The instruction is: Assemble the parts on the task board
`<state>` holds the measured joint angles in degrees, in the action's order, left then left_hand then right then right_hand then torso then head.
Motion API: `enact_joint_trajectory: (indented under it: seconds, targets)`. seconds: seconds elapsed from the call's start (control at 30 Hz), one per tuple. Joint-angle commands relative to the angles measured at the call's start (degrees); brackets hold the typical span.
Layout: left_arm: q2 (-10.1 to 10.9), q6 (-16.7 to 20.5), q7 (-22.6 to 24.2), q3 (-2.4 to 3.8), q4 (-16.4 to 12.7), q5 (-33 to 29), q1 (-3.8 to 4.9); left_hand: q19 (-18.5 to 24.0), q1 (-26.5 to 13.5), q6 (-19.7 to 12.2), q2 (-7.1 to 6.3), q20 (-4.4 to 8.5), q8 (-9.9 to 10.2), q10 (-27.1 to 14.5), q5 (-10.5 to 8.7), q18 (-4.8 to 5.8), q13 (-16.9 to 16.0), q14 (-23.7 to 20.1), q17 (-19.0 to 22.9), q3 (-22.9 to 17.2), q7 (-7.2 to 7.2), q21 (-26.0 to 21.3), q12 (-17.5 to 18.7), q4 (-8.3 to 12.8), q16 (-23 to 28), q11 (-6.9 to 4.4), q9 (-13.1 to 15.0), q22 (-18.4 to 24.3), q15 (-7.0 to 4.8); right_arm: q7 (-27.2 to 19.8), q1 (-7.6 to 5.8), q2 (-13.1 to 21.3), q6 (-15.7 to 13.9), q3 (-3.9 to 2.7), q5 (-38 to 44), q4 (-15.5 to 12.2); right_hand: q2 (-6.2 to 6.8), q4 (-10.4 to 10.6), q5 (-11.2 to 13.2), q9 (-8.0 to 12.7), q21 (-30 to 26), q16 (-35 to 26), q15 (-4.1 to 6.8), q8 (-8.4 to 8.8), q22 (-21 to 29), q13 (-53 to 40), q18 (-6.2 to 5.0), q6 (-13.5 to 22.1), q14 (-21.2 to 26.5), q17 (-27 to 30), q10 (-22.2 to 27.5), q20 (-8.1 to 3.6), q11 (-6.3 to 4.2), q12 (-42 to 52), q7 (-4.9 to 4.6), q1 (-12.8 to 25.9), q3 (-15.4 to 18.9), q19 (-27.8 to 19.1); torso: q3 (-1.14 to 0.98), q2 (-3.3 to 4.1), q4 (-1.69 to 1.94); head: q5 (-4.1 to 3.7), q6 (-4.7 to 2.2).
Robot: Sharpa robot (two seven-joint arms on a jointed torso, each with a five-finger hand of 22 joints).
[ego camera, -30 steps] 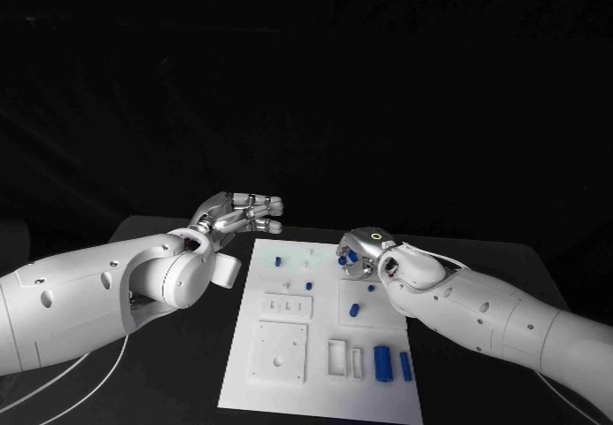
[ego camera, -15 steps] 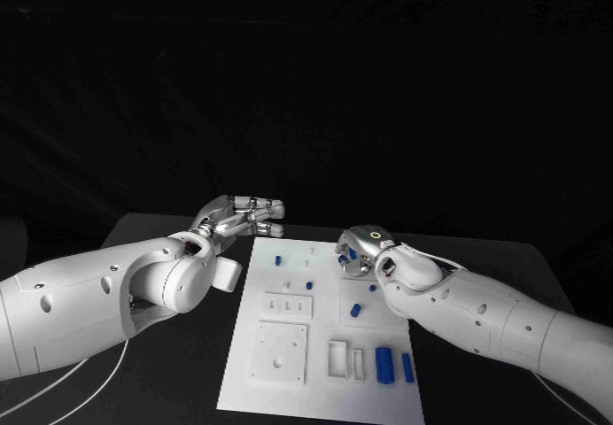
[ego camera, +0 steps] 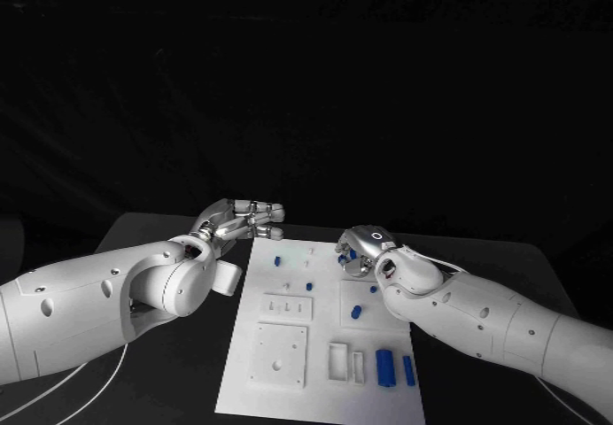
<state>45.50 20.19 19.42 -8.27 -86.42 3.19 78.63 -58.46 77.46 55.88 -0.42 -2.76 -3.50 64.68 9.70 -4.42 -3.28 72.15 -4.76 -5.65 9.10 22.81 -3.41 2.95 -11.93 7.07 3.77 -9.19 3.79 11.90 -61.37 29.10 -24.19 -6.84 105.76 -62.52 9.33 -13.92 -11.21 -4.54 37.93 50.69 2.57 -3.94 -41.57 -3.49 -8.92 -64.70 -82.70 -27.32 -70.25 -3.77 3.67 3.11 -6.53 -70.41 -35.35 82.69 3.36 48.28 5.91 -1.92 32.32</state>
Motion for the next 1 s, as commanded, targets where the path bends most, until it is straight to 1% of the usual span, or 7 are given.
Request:
enact_joint_trajectory:
  seconds: [0.03,0.13,0.37,0.6,0.7,0.83,1.0]
  targets:
    - [-0.2,-0.8,0.4,0.05,0.1,0.4,0.1,0.0,0.0,-0.4,0.36,-0.33,-0.1,-0.5,-0.13,0.34,-0.1,-0.3,0.1,0.2,-0.08,-0.2,0.0,0.0,0.3,-0.09,0.0,0.0,0.26,1.5,0.45,0.2,1.3,0.27,0.7,-0.1,-0.22,-0.3,-0.2,-0.1,-0.6,0.3,0.09,0.29,-1.0,0.0,-1.63,-0.4,0.2,0.3,-0.3,-0.02,-0.06,0.2,0.16,0.2,-0.1,0.0,0.05,0.34,-0.08,-0.02,-0.15]
    - [-0.2,-0.9,0.4,0.04,0.4,0.4,0.1,0.0,0.0,-0.4,0.36,-0.33,-0.1,-0.5,-0.13,0.34,-0.1,-0.3,0.1,0.2,-0.08,-0.2,0.0,0.0,0.3,-0.09,0.0,0.0,0.26,1.7,0.45,0.4,0.7,0.27,0.8,-0.5,-0.09,-0.2,0.1,-0.1,-0.9,0.4,-0.11,0.29,-1.4,0.0,-1.45,-0.4,0.2,0.5,-0.2,0.17,-0.06,0.2,0.19,0.3,0.0,0.0,0.07,0.41,-0.09,-0.04,-0.22]
    - [-0.1,-0.9,0.3,0.03,1.0,0.4,0.1,0.0,0.0,-0.4,0.36,-0.33,-0.1,-0.5,-0.13,0.34,-0.1,-0.3,0.1,0.2,-0.08,-0.2,0.0,0.0,0.3,-0.09,0.0,0.0,0.26,2.0,0.45,0.9,0.2,0.27,0.9,-1.5,0.08,-0.1,0.4,-0.2,-1.3,0.4,-0.09,0.27,-1.8,0.0,-1.34,-0.7,0.2,0.7,-0.5,0.15,-0.15,0.2,0.27,0.2,0.1,0.1,0.17,0.67,0.0,-0.13,-0.31]
    - [-0.1,-1.3,0.1,0.02,1.4,-0.4,0.1,0.0,-0.1,-0.4,0.55,-0.35,-0.1,-0.5,-0.19,0.34,-0.1,-0.3,0.1,0.6,-0.07,-0.2,0.0,0.0,0.3,-0.06,0.0,0.3,0.28,2.6,0.45,1.2,-0.1,0.27,0.7,-2.0,0.06,-0.1,0.4,-0.3,-1.6,0.4,-0.07,0.28,-2.1,0.0,-1.28,-0.8,0.2,0.8,-0.6,0.11,-0.18,0.2,0.28,0.1,0.0,0.2,0.18,0.84,-0.13,-0.07,-0.44]
    - [-0.1,-1.3,0.1,0.02,1.5,-0.7,0.1,-0.1,-0.1,-0.4,0.56,-0.34,-0.1,-0.6,-0.3,0.32,-0.1,-0.3,0.1,0.7,-0.06,-0.2,0.0,0.0,0.3,-0.06,0.0,0.3,0.27,2.9,0.45,1.2,-0.2,0.27,0.7,-2.1,0.04,-0.1,0.5,-0.3,-1.6,0.5,-0.06,0.28,-2.2,0.0,-1.25,-0.8,0.2,0.8,-0.7,0.1,-0.21,0.2,0.31,0.1,0.0,0.3,0.25,0.95,-0.11,-0.14,-0.51]
    - [-0.1,-1.4,0.1,0.02,1.7,-0.9,0.1,-0.1,-0.1,-0.4,0.56,-0.34,-0.1,-0.6,-0.3,0.32,-0.1,-0.3,0.1,0.7,-0.06,-0.2,0.0,0.0,0.3,-0.06,0.0,0.3,0.27,3.3,0.45,1.2,-0.2,0.27,0.8,-2.2,0.14,0.0,0.6,-0.3,-2.1,0.6,-0.11,0.3,-2.8,0.0,-1.16,-0.7,0.2,1.0,-0.5,0.1,-0.14,0.2,0.25,0.1,-0.1,0.4,0.23,1.08,-0.08,-0.14,-0.54]
    - [-0.2,-1.5,0.0,0.02,1.9,-0.9,0.1,-0.1,-0.1,-0.4,0.56,-0.34,-0.1,-0.6,-0.3,0.32,-0.1,-0.3,0.1,0.7,-0.06,-0.2,0.0,0.0,0.3,-0.06,0.0,0.3,0.27,3.5,0.45,1.1,-0.2,0.27,0.9,-2.1,0.36,0.1,0.7,-0.3,-2.4,0.6,-0.15,0.3,-3.1,0.0,-1.22,-0.4,0.2,1.0,-0.2,0.14,-0.06,0.2,0.21,0.1,0.0,0.5,0.28,1.11,-0.05,-0.46,-0.8]
